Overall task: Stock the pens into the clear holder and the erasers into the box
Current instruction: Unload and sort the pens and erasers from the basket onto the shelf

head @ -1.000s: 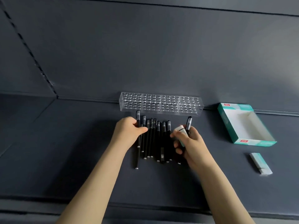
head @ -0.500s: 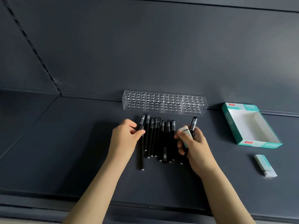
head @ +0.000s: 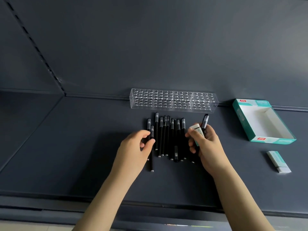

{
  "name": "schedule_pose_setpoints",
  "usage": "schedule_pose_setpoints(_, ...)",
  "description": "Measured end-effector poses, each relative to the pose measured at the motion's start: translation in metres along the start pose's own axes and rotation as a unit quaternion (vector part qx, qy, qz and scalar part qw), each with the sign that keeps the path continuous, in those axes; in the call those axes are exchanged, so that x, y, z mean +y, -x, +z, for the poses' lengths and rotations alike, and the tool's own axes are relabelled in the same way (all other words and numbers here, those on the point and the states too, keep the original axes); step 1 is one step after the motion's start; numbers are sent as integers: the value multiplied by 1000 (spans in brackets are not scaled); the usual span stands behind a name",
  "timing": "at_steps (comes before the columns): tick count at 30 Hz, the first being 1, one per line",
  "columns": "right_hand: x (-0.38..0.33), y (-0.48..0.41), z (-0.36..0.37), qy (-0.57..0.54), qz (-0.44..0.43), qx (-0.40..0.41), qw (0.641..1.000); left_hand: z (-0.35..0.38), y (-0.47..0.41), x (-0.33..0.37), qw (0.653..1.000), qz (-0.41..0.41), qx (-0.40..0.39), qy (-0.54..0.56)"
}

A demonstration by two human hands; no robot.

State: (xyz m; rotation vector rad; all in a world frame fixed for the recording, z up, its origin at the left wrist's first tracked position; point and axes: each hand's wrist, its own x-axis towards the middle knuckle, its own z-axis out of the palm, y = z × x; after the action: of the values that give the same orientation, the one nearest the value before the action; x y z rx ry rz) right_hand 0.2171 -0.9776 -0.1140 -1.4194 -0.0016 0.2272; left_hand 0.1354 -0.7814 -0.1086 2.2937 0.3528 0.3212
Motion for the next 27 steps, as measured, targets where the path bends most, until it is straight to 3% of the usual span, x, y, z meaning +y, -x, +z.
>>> schedule_pose_setpoints(2, 1, 1, -1, -2, -9, -1, 1000, -13, 12, -4, 994, 20, -108, 12)
schedule_pose_setpoints(5, 2, 3, -2, -1, -22, -1, 1000, -22, 21, -12, 968, 60, -236, -58)
schedule_pose_setpoints(14, 5, 4, -2, 30, -53, -13, 998, -10, -1, -23, 984, 90, -146, -46)
schedule_pose_setpoints(19, 3, 5, -3, -3, -28, -24, 999, -13, -10, -25, 983, 96, -153, -38)
schedule_pose_setpoints(24, -9, 12, -10, -59, 9, -142, 988, -23, -35, 8, 988, 71, -73, 115)
schedule_pose_setpoints(27, -17, 18, -7, -73, 11, -201, 977, -19, -55, 41, 965, 42, -168, 198)
